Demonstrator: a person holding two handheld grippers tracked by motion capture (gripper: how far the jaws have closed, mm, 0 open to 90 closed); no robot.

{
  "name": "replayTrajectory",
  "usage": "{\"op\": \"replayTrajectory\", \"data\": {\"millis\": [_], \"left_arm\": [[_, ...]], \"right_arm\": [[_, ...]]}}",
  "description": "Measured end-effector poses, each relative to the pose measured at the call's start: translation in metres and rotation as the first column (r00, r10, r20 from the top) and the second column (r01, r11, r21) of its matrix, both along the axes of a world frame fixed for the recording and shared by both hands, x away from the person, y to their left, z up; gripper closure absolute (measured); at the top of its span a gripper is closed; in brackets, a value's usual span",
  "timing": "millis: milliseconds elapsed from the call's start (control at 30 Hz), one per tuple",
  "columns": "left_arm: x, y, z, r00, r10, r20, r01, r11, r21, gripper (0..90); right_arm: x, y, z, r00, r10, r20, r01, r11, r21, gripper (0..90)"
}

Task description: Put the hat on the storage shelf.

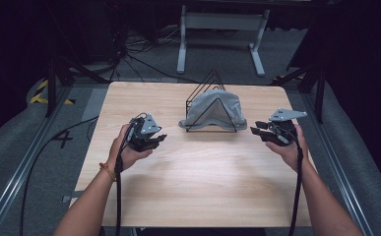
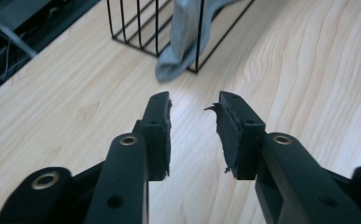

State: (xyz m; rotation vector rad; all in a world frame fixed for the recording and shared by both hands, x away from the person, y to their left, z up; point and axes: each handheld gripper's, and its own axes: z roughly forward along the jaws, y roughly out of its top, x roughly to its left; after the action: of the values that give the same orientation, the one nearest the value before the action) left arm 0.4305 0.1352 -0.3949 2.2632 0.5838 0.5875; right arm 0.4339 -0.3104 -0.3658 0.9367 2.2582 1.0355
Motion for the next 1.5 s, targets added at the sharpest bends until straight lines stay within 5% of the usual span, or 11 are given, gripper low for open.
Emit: {"op": "replayTrajectory", "data": {"millis": [467,800,1067,1267,1400,1500], "left_arm": [[-0.037,0.026,-0.027,0.9992,0.008,-0.040,-0.004,0.9967,0.081,51.6],[-0.055,0.045,-0.043,0.9955,0.043,-0.084,-0.037,0.9965,0.075,37.1],[-0.069,0.057,-0.066,0.9900,0.048,-0.133,-0.036,0.9953,0.090,28.4],[-0.079,0.074,-0.076,0.9888,0.038,-0.145,-0.035,0.9991,0.025,25.4],[-0.083,0.089,-0.085,0.9798,0.042,-0.195,-0.058,0.9951,-0.079,20.8],[-0.085,0.095,-0.087,0.9711,0.071,-0.228,-0.096,0.9903,-0.100,16.1]], "right_arm": [[-0.043,-0.014,-0.019,0.9998,0.018,-0.002,-0.018,0.998,-0.064,51.1],[-0.068,-0.028,-0.042,0.9999,0.009,-0.013,-0.010,0.991,-0.131,43.2],[-0.086,-0.047,-0.066,0.9975,-0.035,-0.061,0.029,0.994,-0.105,35.1],[-0.098,-0.061,-0.078,0.9957,-0.063,-0.067,0.058,0.995,-0.075,32.9],[-0.106,-0.073,-0.089,0.9922,-0.087,-0.090,0.084,0.996,-0.039,31.9],[-0.111,-0.084,-0.097,0.9850,-0.129,-0.114,0.130,0.992,-0.006,30.4]]}}
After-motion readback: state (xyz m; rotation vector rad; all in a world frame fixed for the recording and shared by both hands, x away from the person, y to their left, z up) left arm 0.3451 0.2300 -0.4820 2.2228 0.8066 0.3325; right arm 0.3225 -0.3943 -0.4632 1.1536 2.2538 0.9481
